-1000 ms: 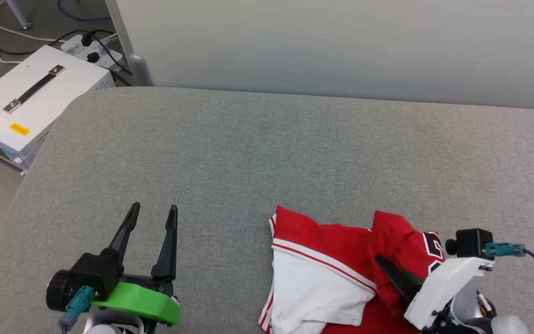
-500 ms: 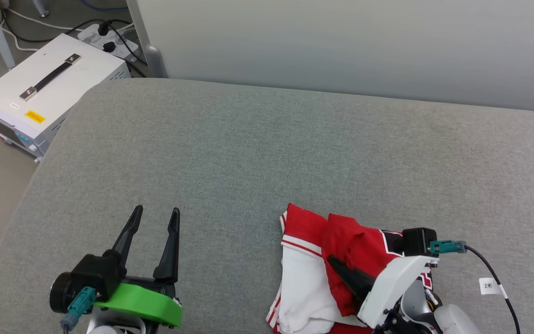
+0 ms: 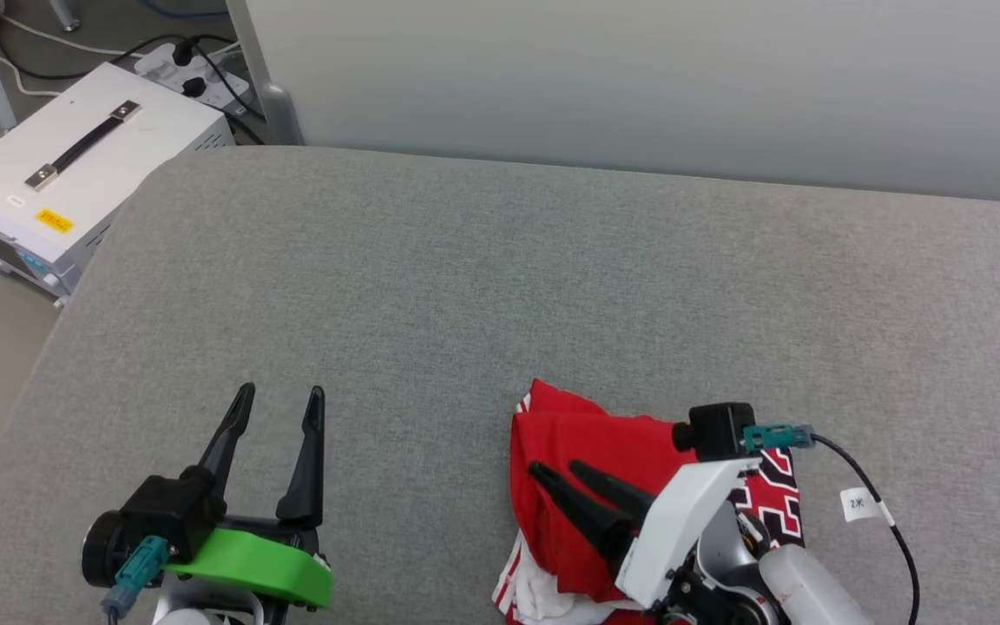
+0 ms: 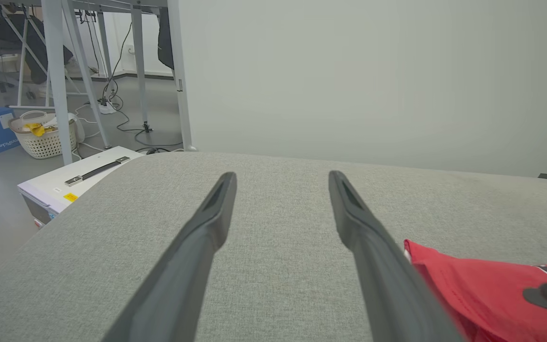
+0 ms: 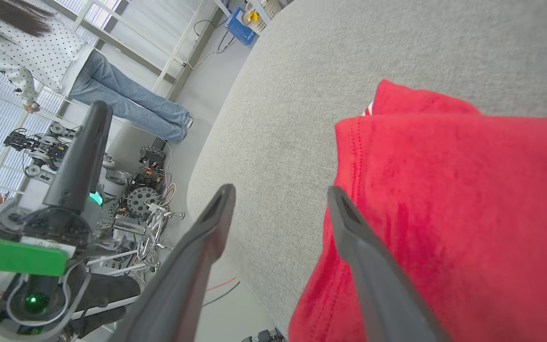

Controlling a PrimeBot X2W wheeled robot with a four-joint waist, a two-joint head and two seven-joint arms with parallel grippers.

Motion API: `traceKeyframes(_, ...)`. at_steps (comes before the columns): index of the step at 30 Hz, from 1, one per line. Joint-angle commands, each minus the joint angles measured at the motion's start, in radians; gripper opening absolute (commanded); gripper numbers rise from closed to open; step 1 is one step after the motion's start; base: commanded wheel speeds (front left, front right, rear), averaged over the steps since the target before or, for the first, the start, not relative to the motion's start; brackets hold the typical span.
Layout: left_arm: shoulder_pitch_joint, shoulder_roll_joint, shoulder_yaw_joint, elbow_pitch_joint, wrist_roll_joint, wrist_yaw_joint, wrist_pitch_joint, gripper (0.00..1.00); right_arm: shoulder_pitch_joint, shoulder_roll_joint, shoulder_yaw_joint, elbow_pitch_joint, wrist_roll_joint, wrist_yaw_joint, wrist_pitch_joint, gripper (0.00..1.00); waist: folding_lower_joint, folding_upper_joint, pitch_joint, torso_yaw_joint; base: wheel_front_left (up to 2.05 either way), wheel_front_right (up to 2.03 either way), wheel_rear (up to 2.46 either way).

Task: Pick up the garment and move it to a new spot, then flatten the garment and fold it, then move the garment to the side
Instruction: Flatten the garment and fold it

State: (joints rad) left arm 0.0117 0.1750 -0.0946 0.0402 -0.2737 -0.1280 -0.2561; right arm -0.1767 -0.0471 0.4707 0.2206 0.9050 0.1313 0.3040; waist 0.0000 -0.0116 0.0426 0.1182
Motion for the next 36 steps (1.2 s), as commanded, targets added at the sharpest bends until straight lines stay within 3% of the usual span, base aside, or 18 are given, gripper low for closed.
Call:
traceKeyframes(1, 0.004, -0.002, 0.001, -0.001, 0.004, -0.003, -0.006, 1.0, -0.026, -0.003, -0.011, -0.011, -0.026, -0.001, -0.011, 1.0, 0.0, 0.0116, -0.003, -0.008, 0.0, 0.0, 0.0)
traceKeyframes(5, 0.006, -0.006, -0.001, -0.003, 0.004, -0.003, -0.006, 1.0, -0.057, -0.005, -0.072, -0.028, -0.194, -0.001, -0.032, 1.0, 0.0, 0.0116, -0.007, -0.023, 0.0, 0.0, 0.0)
traceKeyframes(11, 0.005, -0.01, -0.005, -0.007, 0.005, -0.003, -0.006, 1.0, -0.091, -0.083, -0.15, -0.082, -0.456, -0.001, -0.091, 1.0, 0.0, 0.0116, -0.007, -0.045, 0.0, 0.0, 0.0)
traceKeyframes(17, 0.001, -0.016, -0.006, -0.015, 0.005, -0.003, -0.006, 1.0, -0.109, -0.188, -0.21, -0.122, -0.63, -0.001, -0.173, 1.0, 0.0, 0.0116, 0.001, -0.068, 0.0, 0.0, 0.0)
traceKeyframes(23, -0.009, -0.02, -0.012, -0.021, 0.005, -0.003, -0.006, 1.0, -0.079, -0.229, -0.298, -0.15, -0.711, -0.001, -0.265, 1.0, 0.0, 0.0116, 0.016, -0.081, 0.0, 0.0, 0.0)
traceKeyframes(28, -0.01, -0.025, -0.017, -0.026, 0.005, -0.003, -0.006, 1.0, 0.0, -0.201, -0.407, -0.177, -0.743, -0.001, -0.359, 1.0, 0.0, 0.0116, 0.025, -0.082, 0.0, 0.0, 0.0)
traceKeyframes(36, -0.002, -0.033, -0.021, -0.036, -0.006, -0.003, -0.006, 1.0, 0.132, -0.103, -0.529, -0.233, -0.781, -0.001, -0.467, 1.0, 0.0, 0.0116, 0.032, -0.084, 0.0, 0.0, 0.0)
